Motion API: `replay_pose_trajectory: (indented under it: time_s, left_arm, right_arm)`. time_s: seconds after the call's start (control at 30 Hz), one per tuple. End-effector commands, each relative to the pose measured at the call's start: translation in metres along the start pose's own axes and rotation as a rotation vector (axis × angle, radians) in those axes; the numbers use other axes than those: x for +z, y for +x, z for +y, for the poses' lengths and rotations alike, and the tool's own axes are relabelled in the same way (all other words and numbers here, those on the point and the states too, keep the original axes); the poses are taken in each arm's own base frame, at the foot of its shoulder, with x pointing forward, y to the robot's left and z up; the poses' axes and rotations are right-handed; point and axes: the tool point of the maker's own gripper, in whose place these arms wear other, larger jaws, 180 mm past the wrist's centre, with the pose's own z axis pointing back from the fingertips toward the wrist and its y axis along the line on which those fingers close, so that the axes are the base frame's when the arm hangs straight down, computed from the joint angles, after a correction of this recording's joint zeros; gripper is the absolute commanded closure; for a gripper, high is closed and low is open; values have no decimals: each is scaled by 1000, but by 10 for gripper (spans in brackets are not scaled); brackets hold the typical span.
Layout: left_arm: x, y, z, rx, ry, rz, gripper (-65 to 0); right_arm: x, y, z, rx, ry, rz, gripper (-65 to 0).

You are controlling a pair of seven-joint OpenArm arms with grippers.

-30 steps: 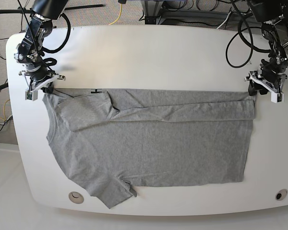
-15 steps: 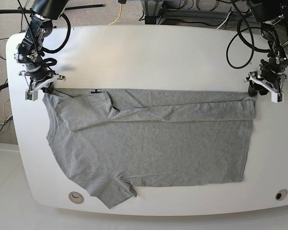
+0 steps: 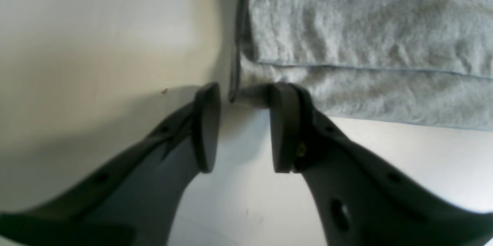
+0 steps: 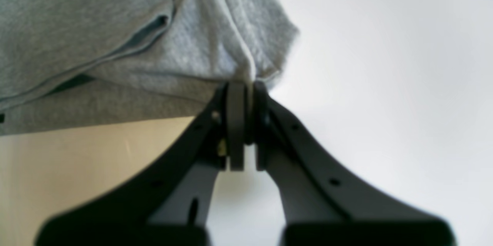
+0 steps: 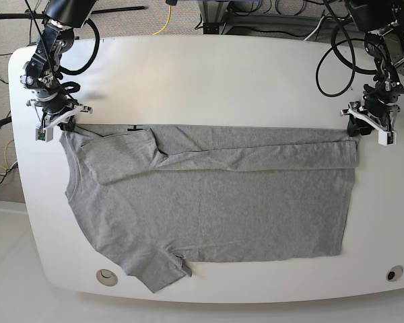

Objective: Fold the T-shirt properly
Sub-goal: 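Hold the folded edge pinched in both grippers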

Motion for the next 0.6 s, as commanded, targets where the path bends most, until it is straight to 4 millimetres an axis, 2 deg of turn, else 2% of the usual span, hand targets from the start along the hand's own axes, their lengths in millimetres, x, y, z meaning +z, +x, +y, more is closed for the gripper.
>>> replay_pose_trajectory:
  time_s: [0.0, 0.1, 0.23, 0.3, 0.57]
  left_arm:
    - [2, 9, 4, -18, 5, -8, -236]
    - [2, 10, 4, -18, 6, -9, -225]
    - [3, 6, 9, -8, 18, 3, -101]
    - [3, 6, 9, -6, 19, 4, -64]
    - [4, 2, 7, -11, 15, 15, -12]
  right_arm:
    - [2, 13, -5, 20, -10, -29, 0]
    - [2, 13, -5, 21, -11, -29, 0]
    - [2, 13, -4, 30, -6, -29, 0]
    - [2, 13, -4, 31, -6, -29, 0]
    - [2, 11, -4, 27, -8, -20, 0]
